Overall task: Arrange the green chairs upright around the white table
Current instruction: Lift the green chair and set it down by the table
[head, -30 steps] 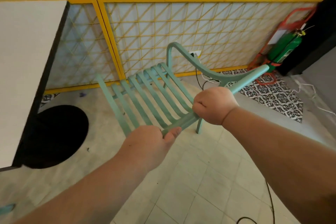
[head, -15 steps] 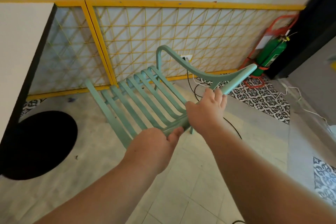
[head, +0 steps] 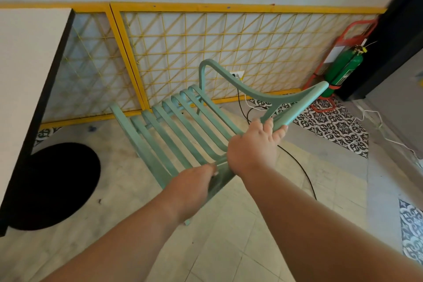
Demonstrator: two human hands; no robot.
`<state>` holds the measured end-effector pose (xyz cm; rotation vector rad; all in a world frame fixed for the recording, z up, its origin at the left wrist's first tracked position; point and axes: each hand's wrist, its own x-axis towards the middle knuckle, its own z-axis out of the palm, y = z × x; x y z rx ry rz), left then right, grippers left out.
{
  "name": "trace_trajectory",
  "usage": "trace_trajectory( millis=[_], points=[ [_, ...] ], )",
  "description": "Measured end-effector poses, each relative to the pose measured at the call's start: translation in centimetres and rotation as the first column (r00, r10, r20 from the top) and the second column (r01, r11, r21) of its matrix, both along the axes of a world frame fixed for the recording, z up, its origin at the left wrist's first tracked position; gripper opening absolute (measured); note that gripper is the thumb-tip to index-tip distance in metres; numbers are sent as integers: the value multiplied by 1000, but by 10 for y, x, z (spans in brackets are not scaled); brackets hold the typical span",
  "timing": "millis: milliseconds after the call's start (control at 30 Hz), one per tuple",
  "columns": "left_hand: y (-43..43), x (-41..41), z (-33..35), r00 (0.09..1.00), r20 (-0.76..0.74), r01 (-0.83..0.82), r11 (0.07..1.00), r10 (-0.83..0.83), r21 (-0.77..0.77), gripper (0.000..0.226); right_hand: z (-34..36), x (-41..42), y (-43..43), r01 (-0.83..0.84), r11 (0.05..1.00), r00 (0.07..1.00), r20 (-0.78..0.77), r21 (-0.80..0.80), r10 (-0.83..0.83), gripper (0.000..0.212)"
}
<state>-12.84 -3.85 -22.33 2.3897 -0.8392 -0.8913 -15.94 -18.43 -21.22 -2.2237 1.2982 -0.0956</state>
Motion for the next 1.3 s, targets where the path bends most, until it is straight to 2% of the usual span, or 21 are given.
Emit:
trace_trajectory(
  millis=[33,67,167,200,267,333,367,433,467,533,600,633,700,800,900,1000,1033,1167,1300],
  points=[
    [7,9,-3,990,-143,-28,999,22,-43,31,1,0,-2,-8,1000,1000,-12,1,8,67],
    [15,22,-10,976,-211,-65,995,49,-70,36,2,1,-3,-9,1000,1000,-15,10,9,65],
    [32,61,-27,959,-162,-263,944,233,-197,60,1,3,-5,-19,1000,1000,-1,5,19,58],
    [33,72,-32,956,-164,-281,928,245,-247,60,1,3,-7,-22,1000,1000,-2,-18,22,57],
    [33,82,-44,973,-144,-213,945,182,-248,48,-1,5,-10,-25,999,1000,0,-37,25,59],
    [22,78,-59,987,-143,-88,989,71,-118,41,-4,6,-13,-22,999,1000,2,-33,22,60],
    [17,70,-67,995,-74,65,997,-67,-34,40,-4,6,-14,-24,999,1000,6,-39,24,59],
    [16,58,-86,954,51,288,952,-295,105,49,-5,6,-15,-23,999,1000,14,-44,24,56],
    [18,58,-96,930,135,329,938,-342,113,56,-5,5,-15,-18,999,1000,22,-44,19,55],
    [20,61,-110,902,256,359,933,-348,6,59,-5,5,-16,-11,999,999,36,-41,13,52],
    [22,65,-120,906,268,369,922,-328,-120,50,-6,6,-17,-22,999,999,40,-31,24,51],
    [21,67,-121,905,247,386,913,-347,-133,46,-5,7,-18,-25,999,999,43,-31,27,51],
    [18,63,-121,905,270,376,913,-327,-155,41,-5,7,-18,-26,999,999,45,-20,27,49],
    [17,58,-120,944,234,294,913,-232,-283,32,-5,7,-21,-41,999,999,29,-20,42,49],
    [12,47,-118,963,200,224,949,-181,-221,21,-6,4,-28,-61,998,998,15,-20,62,52],
    [4,34,-125,991,124,69,972,-42,-223,62,-7,-3,-40,-100,994,995,6,-34,100,58],
    [2,29,-130,996,83,8,971,13,-240,64,-7,-5,-44,-112,993,994,0,-31,112,59],
    [-13,10,-133,995,21,-92,960,102,-266,33,-5,-12,-60,-151,988,988,-43,-41,149,57],
    [-24,-2,-130,995,62,-53,957,74,-284,32,-2,-15,-71,-194,980,978,-88,-53,189,54]
  ],
)
